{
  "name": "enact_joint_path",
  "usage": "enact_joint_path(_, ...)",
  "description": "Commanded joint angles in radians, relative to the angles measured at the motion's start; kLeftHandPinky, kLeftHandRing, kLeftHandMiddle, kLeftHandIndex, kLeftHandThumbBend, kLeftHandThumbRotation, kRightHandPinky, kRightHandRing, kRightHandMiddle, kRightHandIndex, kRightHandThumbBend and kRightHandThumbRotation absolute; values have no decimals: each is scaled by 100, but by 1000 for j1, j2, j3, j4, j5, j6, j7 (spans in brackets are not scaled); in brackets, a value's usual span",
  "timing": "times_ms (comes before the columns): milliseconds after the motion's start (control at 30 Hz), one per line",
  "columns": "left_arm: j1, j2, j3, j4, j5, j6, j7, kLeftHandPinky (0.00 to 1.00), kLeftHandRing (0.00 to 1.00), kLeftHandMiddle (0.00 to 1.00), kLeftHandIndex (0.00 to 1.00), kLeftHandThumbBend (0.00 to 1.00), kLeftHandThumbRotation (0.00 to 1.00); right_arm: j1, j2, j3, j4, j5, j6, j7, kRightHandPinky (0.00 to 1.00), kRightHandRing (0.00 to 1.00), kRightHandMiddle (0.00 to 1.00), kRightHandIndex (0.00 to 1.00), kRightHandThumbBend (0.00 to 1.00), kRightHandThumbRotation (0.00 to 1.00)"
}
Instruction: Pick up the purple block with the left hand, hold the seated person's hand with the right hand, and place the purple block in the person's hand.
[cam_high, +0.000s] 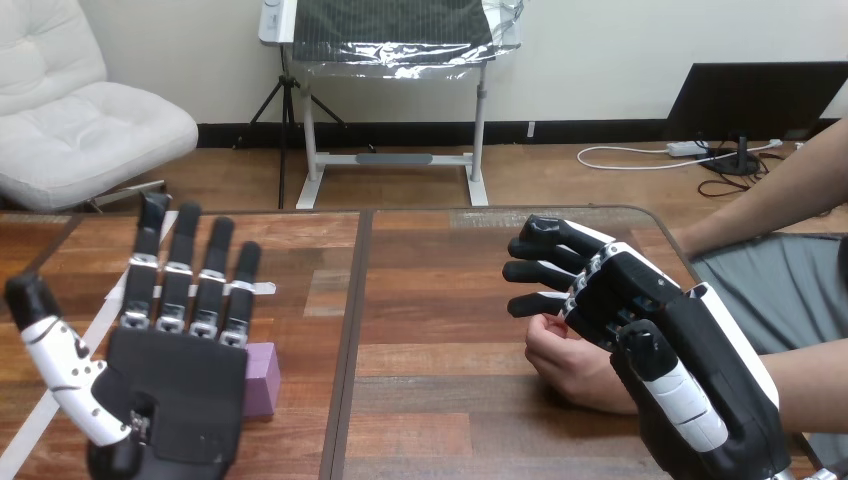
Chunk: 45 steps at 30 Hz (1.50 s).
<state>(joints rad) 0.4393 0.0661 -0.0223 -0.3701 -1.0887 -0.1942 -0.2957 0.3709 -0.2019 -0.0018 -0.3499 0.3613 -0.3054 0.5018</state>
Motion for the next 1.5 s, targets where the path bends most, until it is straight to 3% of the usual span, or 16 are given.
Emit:
enact_joint_path(0,-97,-68,54,33,65,-48,-28,100,98,95,89,63,72,-67,0,-8,-29,15,-16,1,69,79,81,80,81,73)
enact_joint_path(300,-146,-31,110,93,211,-103,-42,100,97,92,87,68,67,-70,-1,-9,-26,11,-18,0,69,79,81,80,81,73)
enact_joint_path(633,-204,11,170,141,304,-102,-64,100,96,90,84,73,63,-74,-1,-9,-25,11,-17,1,69,79,81,80,81,73)
enact_joint_path(833,-246,31,205,169,405,-109,-45,100,95,88,82,73,64,-77,-1,-11,-17,14,-24,7,69,79,81,80,80,72)
enact_joint_path(1133,-311,97,246,240,604,-145,-44,100,96,91,86,71,69,-83,1,-13,-12,21,-23,15,69,79,81,79,79,72)
enact_joint_path(1467,-376,193,260,322,876,-188,8,100,100,95,90,71,71,-85,3,-16,-8,20,-28,19,69,78,81,79,79,72)
